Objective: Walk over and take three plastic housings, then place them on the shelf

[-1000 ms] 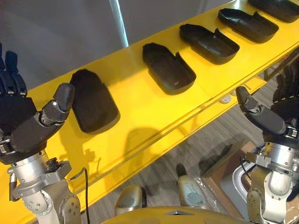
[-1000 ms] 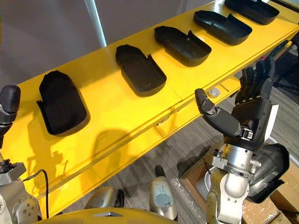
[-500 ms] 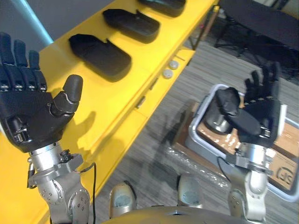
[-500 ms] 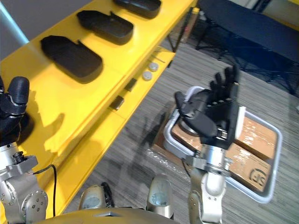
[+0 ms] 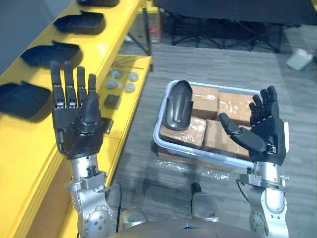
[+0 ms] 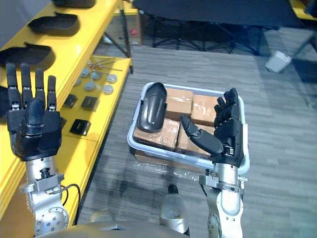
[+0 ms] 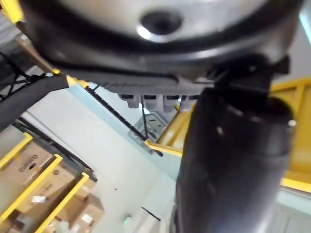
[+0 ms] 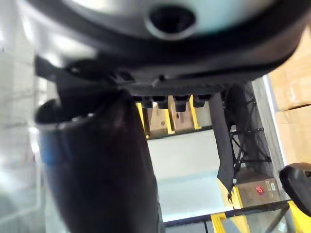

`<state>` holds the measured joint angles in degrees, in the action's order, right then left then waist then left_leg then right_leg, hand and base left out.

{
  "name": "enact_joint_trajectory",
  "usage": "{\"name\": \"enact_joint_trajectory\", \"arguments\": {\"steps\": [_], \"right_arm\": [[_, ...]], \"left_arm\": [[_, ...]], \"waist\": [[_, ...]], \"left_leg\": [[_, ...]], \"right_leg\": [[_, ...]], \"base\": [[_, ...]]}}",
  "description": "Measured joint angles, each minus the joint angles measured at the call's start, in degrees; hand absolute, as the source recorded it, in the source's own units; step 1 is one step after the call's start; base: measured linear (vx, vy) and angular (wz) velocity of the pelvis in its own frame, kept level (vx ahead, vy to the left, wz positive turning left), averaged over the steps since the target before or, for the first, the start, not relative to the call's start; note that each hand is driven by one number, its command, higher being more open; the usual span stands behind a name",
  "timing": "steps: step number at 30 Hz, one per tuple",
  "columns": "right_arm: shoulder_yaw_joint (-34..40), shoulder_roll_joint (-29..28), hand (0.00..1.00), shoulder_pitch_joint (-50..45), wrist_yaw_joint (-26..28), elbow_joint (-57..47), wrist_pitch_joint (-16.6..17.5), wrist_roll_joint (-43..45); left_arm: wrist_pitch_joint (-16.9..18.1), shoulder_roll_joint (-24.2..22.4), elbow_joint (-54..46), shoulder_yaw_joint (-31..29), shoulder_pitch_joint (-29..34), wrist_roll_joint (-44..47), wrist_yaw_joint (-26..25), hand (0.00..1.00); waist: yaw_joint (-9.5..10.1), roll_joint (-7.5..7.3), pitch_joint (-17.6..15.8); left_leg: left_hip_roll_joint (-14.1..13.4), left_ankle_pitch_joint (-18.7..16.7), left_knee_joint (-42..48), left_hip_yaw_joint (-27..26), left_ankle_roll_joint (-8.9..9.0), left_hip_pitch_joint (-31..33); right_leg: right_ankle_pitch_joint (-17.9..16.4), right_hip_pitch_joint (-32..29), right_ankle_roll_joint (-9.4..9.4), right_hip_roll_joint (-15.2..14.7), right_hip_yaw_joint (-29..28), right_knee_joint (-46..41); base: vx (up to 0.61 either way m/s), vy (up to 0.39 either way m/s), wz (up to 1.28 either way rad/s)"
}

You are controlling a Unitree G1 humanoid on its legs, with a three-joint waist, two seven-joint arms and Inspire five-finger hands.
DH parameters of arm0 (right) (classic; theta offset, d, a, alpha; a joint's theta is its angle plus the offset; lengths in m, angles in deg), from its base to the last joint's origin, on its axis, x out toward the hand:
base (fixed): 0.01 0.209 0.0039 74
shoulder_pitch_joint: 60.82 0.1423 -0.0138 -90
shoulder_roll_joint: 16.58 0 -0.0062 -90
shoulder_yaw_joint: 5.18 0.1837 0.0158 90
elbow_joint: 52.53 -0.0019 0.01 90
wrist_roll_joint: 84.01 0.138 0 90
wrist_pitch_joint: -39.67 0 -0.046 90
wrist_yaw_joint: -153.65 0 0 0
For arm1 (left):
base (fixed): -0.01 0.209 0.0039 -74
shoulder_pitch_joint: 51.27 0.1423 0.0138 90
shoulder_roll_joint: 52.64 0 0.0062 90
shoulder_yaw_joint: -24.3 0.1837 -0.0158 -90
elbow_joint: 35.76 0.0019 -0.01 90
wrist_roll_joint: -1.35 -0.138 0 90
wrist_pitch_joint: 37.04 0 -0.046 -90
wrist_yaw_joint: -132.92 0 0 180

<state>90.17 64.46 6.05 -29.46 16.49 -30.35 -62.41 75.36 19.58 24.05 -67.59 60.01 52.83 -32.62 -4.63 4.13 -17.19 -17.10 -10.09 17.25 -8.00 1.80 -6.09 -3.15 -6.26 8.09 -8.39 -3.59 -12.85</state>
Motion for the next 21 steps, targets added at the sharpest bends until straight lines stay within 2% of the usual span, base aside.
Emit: {"name": "enact_joint_trajectory", "arguments": {"steps": [1,2,3,4,5,6,7,9,10,11,12,13,15,17,18,21], "right_arm": [[-0.3,-0.2,1.00,-1.0,-0.1,0.3,-0.4,0.0],[-1.0,-0.4,1.00,-2.4,-0.8,1.4,-0.7,-1.1],[-1.4,-0.4,1.00,-2.6,-1.5,1.9,-0.7,-1.4],[-1.5,-0.6,1.00,-2.7,-2.6,2.8,-0.9,-2.3],[-0.8,-0.6,1.00,-1.7,-4.2,4.4,-1.0,-2.2],[-0.6,-0.6,1.00,-1.2,-4.4,4.8,-1.0,-2.2],[0.0,-0.6,1.00,1.7,-5.1,7.6,-1.3,-2.2],[0.9,-0.6,1.00,6.5,-6.6,12.3,-3.2,-3.3],[1.8,-0.6,1.00,9.6,-8.5,15.1,-3.4,-5.4],[2.6,-0.6,1.00,11.9,-9.8,17.0,-3.4,-7.4],[3.9,-0.3,1.00,16.8,-12.8,20.8,-3.4,-10.6],[5.1,1.0,1.00,21.4,-15.4,24.8,-3.4,-12.1],[7.0,4.5,1.00,27.6,-19.1,29.5,-3.7,-12.0],[7.6,8.1,1.00,32.6,-21.8,33.8,-4.1,-11.8],[7.5,11.3,1.00,36.9,-22.4,37.6,-4.6,-11.7],[7.1,19.9,1.00,47.4,-22.5,45.2,-5.4,-11.1]], "left_arm": [[0.1,0.0,0.4,-0.8,0.2,-0.1,0.0,1.00],[0.1,0.0,0.7,-1.5,0.5,-0.1,0.0,1.00],[0.0,0.1,0.7,-1.5,0.6,-0.1,0.0,1.00],[-0.3,0.1,0.7,-1.4,0.6,-0.5,0.0,1.00],[-1.2,0.2,0.8,-0.6,0.2,-3.1,-0.1,1.00],[-1.4,0.3,0.8,-0.6,-0.1,-3.3,-0.1,1.00],[-1.7,1.1,1.4,-0.7,-1.8,-4.5,-0.2,1.00],[-2.1,2.5,3.3,-0.7,-4.4,-8.4,-2.8,1.00],[-2.3,3.5,3.9,-0.8,-5.8,-12.4,-4.6,1.00],[-2.4,4.2,4.0,-0.8,-6.3,-13.8,-5.3,1.00],[-2.7,6.0,4.3,-0.8,-7.5,-15.0,-6.4,1.00],[-3.0,7.2,5.2,-0.8,-8.7,-16.4,-6.8,1.00],[-5.0,7.5,7.1,-0.7,-10.6,-17.2,-6.8,1.00],[-6.6,8.5,8.9,-0.7,-10.6,-18.5,-6.8,1.00],[-7.7,8.6,10.4,-0.1,-10.4,-18.4,-6.6,1.00],[-10.6,9.1,12.3,2.0,-10.6,-17.9,-3.2,1.00]], "waist": [[0.11,-0.50,-0.3],[0.31,-1.14,-0.7],[0.44,-1.25,-0.8],[0.55,-1.42,-0.8],[0.72,-0.08,0.0],[0.72,0.13,0.0],[0.95,-0.62,-0.8],[2.36,-2.02,-2.7],[3.17,-2.35,-3.2],[3.35,-2.57,-4.0],[4.23,-3.70,-5.7],[5.11,-3.94,-7.0],[6.48,-2.87,-8.2],[6.82,-2.98,-8.3],[7.98,-2.10,-8.6],[9.54,-0.59,-9.0]], "left_leg": [[0.7,0.0,3.1,1.2,0.03,0.9],[1.0,-0.3,7.5,1.9,0.47,1.9],[1.0,-0.6,8.3,2.0,0.90,1.9],[1.0,-1.8,8.5,2.0,1.59,1.9],[1.1,-5.3,5.4,2.8,2.04,1.4],[1.4,-5.8,4.9,2.9,2.66,1.5],[2.7,-6.4,3.8,2.9,3.73,1.6],[4.1,-6.9,4.0,2.8,4.54,1.9],[4.3,-8.6,5.2,3.1,6.76,3.4],[4.4,-9.5,6.4,3.7,8.05,4.7],[5.2,-10.2,8.8,4.1,7.24,7.2],[5.6,-10.2,10.1,5.0,6.92,9.9],[5.5,-9.3,10.7,6.7,6.60,13.7],[6.5,-9.0,12.7,10.0,7.90,16.1],[5.8,-9.1,13.3,10.8,8.12,16.9],[5.7,-8.7,14.5,13.4,8.60,20.9]], "right_leg": [[0.8,0.4,0.16,-0.6,-0.6,0.1],[1.8,1.5,1.36,-0.9,-1.5,1.2],[1.9,1.9,1.42,-0.9,-1.6,2.1],[2.5,2.5,1.57,-0.9,-1.8,3.2],[4.5,1.5,2.76,-0.7,-1.9,4.5],[4.9,1.0,3.19,-0.8,-2.0,4.5],[6.3,-0.1,3.84,-1.8,-2.3,4.3],[9.5,-0.2,3.47,-3.2,0.4,5.9],[10.9,-0.2,3.99,-3.8,1.2,8.0],[11.9,-0.2,3.86,-4.1,1.6,9.2],[12.5,-0.2,3.02,-5.0,2.3,11.6],[11.8,-0.2,2.27,-5.6,4.2,14.4],[10.9,-1.7,0.28,-5.6,6.9,14.6],[15.3,-1.8,3.13,-5.8,7.1,13.6],[15.6,-2.0,4.19,-5.2,8.1,13.5],[15.9,-3.8,4.00,-4.8,10.3,13.5]], "base": [[-0.07,0.129,-0.53],[-0.06,0.095,-0.41],[-0.06,0.093,-0.29],[-0.09,0.148,-0.14],[-0.09,0.172,-0.07],[-0.08,0.177,-0.10],[-0.08,0.125,-0.11],[-0.21,0.146,-0.19],[-0.22,0.123,-0.08],[-0.30,0.169,0.05],[-0.27,0.125,0.17],[-0.30,0.137,0.19],[-0.13,0.033,0.49],[-0.03,-0.018,0.69],[0.01,-0.032,0.35],[0.00,-0.011,0.34]]}}
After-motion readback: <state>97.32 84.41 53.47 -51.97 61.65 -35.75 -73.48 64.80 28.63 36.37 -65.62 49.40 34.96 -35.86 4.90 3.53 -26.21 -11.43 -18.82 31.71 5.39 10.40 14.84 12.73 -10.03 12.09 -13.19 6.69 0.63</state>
